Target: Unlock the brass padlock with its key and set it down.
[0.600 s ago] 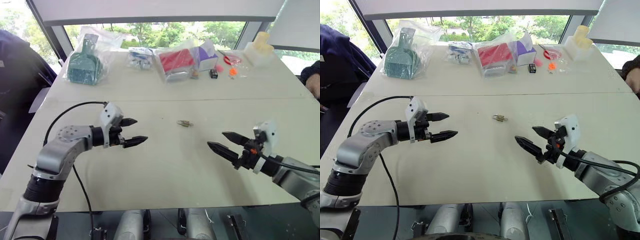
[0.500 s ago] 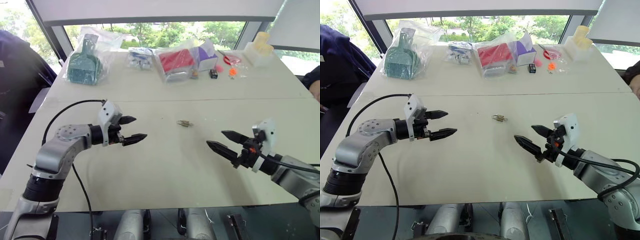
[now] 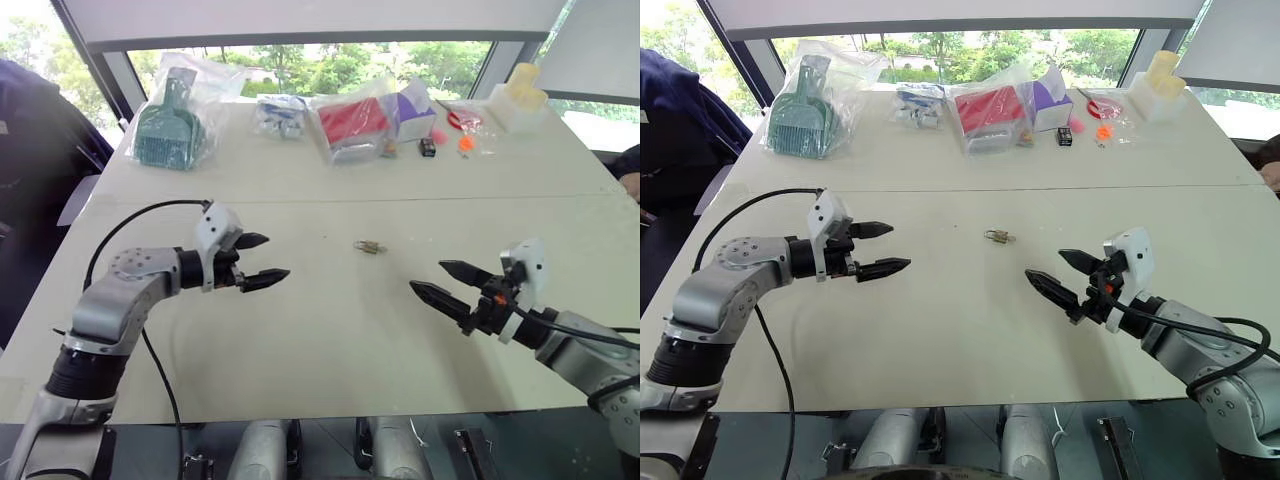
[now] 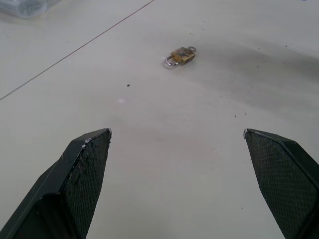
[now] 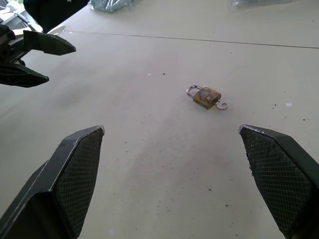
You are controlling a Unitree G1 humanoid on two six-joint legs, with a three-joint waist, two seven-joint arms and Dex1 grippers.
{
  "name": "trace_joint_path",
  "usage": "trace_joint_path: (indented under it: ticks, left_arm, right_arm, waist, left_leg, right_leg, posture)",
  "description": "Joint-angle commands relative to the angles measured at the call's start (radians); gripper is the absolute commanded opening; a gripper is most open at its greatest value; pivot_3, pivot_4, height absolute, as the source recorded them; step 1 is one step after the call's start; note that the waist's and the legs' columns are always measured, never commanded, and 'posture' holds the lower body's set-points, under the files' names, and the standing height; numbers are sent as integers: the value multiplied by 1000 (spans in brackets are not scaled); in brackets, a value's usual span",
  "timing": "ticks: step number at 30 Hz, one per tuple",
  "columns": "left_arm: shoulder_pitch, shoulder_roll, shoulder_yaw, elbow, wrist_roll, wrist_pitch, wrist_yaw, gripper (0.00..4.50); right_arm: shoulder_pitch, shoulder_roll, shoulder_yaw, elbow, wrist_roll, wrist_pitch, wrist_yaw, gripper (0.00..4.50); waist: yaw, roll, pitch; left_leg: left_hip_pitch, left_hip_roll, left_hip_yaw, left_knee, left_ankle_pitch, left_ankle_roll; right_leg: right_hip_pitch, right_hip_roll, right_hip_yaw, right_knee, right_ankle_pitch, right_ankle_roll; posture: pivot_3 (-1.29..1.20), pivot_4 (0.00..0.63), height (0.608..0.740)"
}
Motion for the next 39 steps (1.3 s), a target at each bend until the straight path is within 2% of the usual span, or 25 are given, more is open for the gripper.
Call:
trace_joint_path:
  ticks: [1,5,10,16,21,25,29,33,36,39]
  left_arm:
    - [-95,-10,-37,108,38,-113,-77,4430]
    - [-261,-61,-95,386,103,-269,-189,4430]
    - [-538,-214,-157,909,224,-532,-301,4430]
    - [-739,-408,-147,1335,328,-710,-263,4430]
    - [-773,-513,-142,1442,401,-757,-209,4430]
    - [-788,-614,-154,1476,470,-764,-122,4430]
    - [-789,-671,-157,1494,530,-733,-58,4430]
    - [-783,-691,-164,1505,584,-688,-35,4430]
    - [-781,-691,-162,1505,604,-669,-82,4430]
    - [-781,-677,-166,1500,614,-658,-208,4430]
  right_arm:
    - [-25,13,2,-15,2,-4,-11,4500]
    - [-46,29,4,-8,2,5,-40,4500]
    - [-29,59,3,-41,-8,9,-105,4500]
    - [83,122,-41,-177,11,9,-234,4500]
    - [240,178,-82,-337,49,-3,-352,4500]
    - [424,239,-93,-477,66,-55,-465,4500]
    - [588,188,-2,-485,62,-258,-525,4500]
    - [713,125,147,-485,-17,-474,-590,4500]
    - [761,79,234,-485,-73,-592,-640,4500]
    - [753,44,261,-485,-82,-633,-692,4500]
  waist:
    - [1,0,0]
    - [0,0,0]
    - [9,-1,0]
    - [26,-1,1]
    - [22,-3,1]
    - [28,-3,1]
    - [21,-4,2]
    - [21,-5,2]
    - [21,-5,1]
    - [21,-6,1]
  left_leg:
    - [0,0,0,0,0,0]
    - [0,0,0,1,0,0]
    - [-1,-1,1,1,0,1]
    - [-2,-1,1,1,-1,3]
    - [-3,-1,1,2,-1,4]
    - [-3,0,-1,2,-1,4]
    - [-2,0,0,3,-2,4]
    - [-1,0,0,2,-2,4]
    - [0,0,0,2,-2,4]
    - [0,0,0,2,-2,4]
  right_leg:
    - [0,0,0,0,0,0]
    - [0,0,0,0,0,0]
    - [0,0,-1,0,0,0]
    - [0,0,-1,0,0,1]
    - [0,0,-1,0,1,1]
    - [0,0,-2,0,0,1]
    - [1,-1,-2,-1,0,1]
    - [1,-1,-2,-1,0,1]
    - [2,-1,-2,-1,-1,2]
    - [2,-1,-2,-1,-1,2]
  posture:
    - [0,150,735]
    - [0,150,735]
    - [0,150,735]
    - [0,150,735]
    - [0,150,735]
    - [0,150,735]
    - [0,150,735]
    - [0,150,735]
    - [0,150,735]
    - [0,150,735]
